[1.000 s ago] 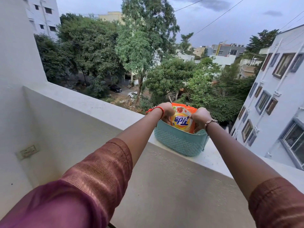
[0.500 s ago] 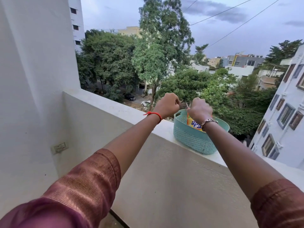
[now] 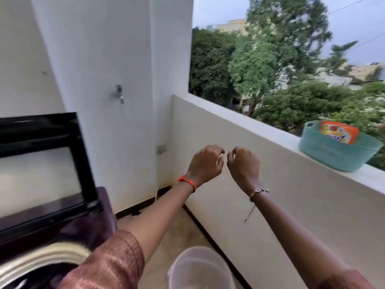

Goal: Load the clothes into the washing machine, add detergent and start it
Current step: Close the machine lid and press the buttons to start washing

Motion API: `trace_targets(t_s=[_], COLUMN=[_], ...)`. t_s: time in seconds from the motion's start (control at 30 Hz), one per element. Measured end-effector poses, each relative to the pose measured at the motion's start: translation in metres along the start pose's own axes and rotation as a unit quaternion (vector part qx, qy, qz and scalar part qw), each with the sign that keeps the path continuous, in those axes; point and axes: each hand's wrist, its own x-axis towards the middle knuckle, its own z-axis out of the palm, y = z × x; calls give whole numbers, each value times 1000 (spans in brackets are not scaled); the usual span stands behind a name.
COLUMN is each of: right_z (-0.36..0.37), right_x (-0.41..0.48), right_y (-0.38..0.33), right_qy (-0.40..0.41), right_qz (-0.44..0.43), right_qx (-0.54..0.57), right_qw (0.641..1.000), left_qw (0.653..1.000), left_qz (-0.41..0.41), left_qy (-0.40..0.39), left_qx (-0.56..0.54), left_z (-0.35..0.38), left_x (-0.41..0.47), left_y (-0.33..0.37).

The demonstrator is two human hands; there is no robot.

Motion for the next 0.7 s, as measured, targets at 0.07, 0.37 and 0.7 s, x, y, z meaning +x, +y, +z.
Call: trace_targets(t_s=[0.07, 0.37, 0.7], right_z=[19, 67, 53], right_x=[-34, -170, -269], right_y=[-37, -166, -242], right_qy=[-22, -108, -162], right_qz=[-18, -140, -283], right_qx=[21, 72, 92], right_qw=[999, 982, 941], left_qw=[999, 989, 964], left_qz=[-29, -103, -210], left_qy=[-6, -20, 21], left_qx=[17, 106, 162], left_z=[-21, -113, -184], left_x=[-45, -212, -355], left_y=[-26, -109, -114])
